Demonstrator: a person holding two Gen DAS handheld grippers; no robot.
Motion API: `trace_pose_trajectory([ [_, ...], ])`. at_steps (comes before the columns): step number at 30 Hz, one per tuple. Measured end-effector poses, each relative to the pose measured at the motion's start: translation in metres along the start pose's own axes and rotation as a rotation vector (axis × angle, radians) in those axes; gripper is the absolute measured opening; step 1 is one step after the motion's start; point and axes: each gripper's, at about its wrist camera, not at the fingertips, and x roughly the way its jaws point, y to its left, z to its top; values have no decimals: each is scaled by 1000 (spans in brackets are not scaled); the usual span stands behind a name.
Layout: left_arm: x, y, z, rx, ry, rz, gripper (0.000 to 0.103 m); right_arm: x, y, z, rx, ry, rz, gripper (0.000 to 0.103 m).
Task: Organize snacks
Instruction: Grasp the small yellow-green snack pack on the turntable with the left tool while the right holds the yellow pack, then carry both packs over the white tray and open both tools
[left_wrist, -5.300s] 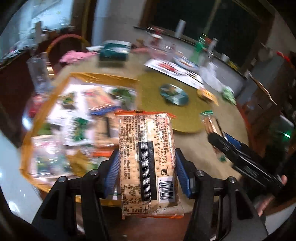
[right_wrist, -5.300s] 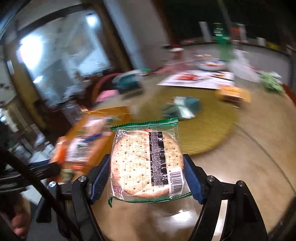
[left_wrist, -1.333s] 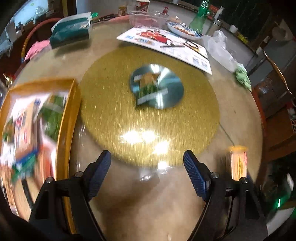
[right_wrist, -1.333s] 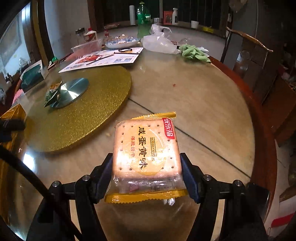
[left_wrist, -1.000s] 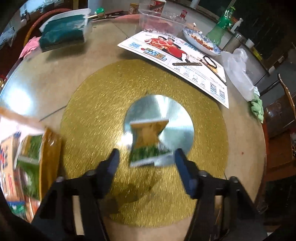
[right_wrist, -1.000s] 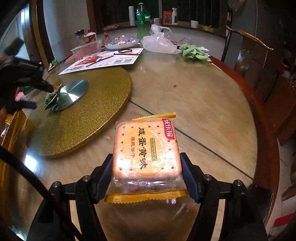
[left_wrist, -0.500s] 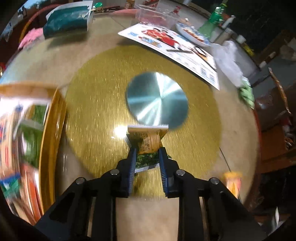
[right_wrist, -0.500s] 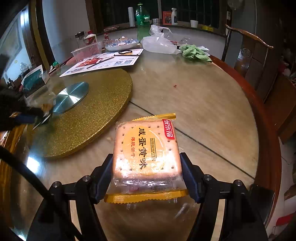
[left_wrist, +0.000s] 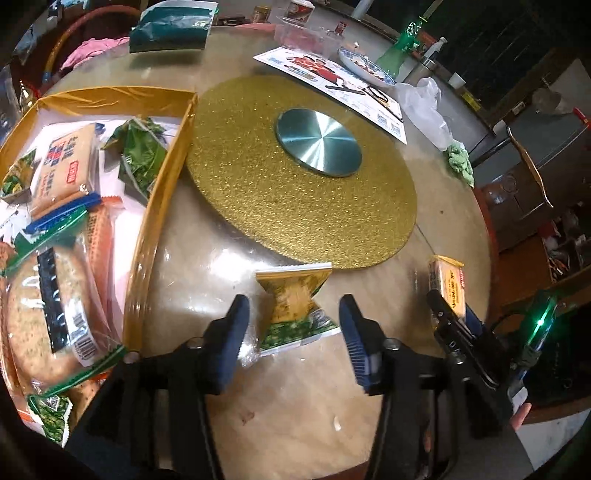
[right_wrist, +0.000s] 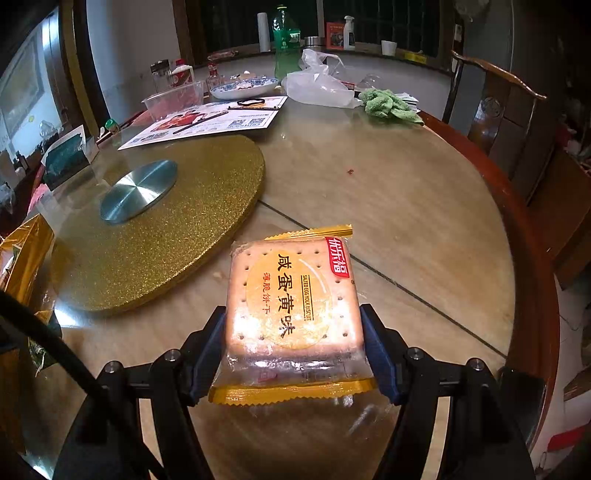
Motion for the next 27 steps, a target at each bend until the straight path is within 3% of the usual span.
trace_pose_trajectory([
  [5,16,-4,8,-3,10,44,56,0,0,0,-1,0,-1,70],
  [6,21,-3,9,-7,21,56,52,0,0,0,0,0,-1,70],
  [7,27,-2,9,-17,37,62,37,0,0,0,1,0,0,70],
  [8,30,-1,8,-17,48,48,32,0,0,0,2,-1,2,70],
  [14,22,4,-4,-31,19,22,26,-2,-1,0,14,-7,16,69],
  [20,-12,14,-26,-52,-19,-52,25,-6,-3,-2,23,-20,83,68],
  [24,-57,26,-35,-50,-108,-71,24,-14,-1,-3,5,-53,139,68],
  [27,-89,43,-38,-66,-178,-57,24,-26,6,-3,4,-59,257,68],
])
